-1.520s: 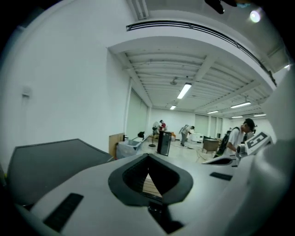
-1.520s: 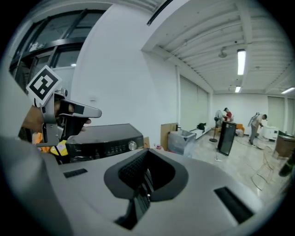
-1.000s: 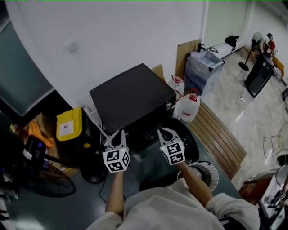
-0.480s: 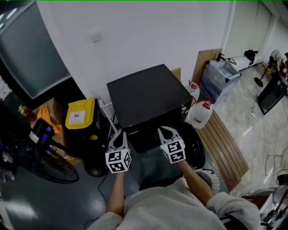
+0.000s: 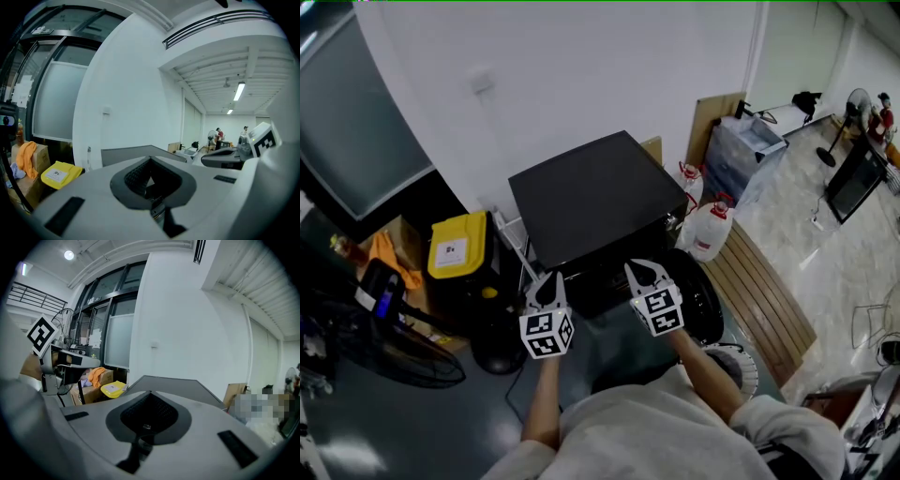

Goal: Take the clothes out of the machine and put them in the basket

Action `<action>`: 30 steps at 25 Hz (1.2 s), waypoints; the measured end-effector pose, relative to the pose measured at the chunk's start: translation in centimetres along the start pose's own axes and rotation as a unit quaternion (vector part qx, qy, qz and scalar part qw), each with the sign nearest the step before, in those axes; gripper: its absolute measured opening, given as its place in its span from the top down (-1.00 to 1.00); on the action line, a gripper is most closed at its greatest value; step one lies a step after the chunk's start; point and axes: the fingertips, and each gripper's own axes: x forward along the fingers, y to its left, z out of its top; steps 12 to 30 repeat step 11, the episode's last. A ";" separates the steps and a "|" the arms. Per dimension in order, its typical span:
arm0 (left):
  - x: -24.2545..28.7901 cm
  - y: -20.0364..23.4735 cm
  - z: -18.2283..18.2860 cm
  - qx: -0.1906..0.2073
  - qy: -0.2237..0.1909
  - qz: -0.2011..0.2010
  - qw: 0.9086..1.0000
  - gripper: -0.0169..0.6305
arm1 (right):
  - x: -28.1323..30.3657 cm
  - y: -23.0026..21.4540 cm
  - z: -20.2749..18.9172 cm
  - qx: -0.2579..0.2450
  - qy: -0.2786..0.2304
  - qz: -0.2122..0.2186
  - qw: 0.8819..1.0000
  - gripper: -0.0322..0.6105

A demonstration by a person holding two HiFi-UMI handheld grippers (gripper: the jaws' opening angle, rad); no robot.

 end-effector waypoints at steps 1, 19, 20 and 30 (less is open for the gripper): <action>0.0 0.0 0.1 0.000 -0.002 -0.001 1.000 0.89 | -0.1 0.1 0.0 -0.001 0.001 0.000 1.000 0.83; 0.1 -0.3 0.1 -0.003 -0.007 -0.003 1.000 0.89 | -0.2 0.0 0.0 -0.006 0.003 -0.002 1.000 0.83; 0.1 -0.3 0.1 -0.003 -0.007 -0.003 1.000 0.89 | -0.2 0.0 0.0 -0.006 0.003 -0.002 1.000 0.83; 0.1 -0.3 0.1 -0.003 -0.007 -0.003 1.000 0.89 | -0.2 0.0 0.0 -0.006 0.003 -0.002 1.000 0.83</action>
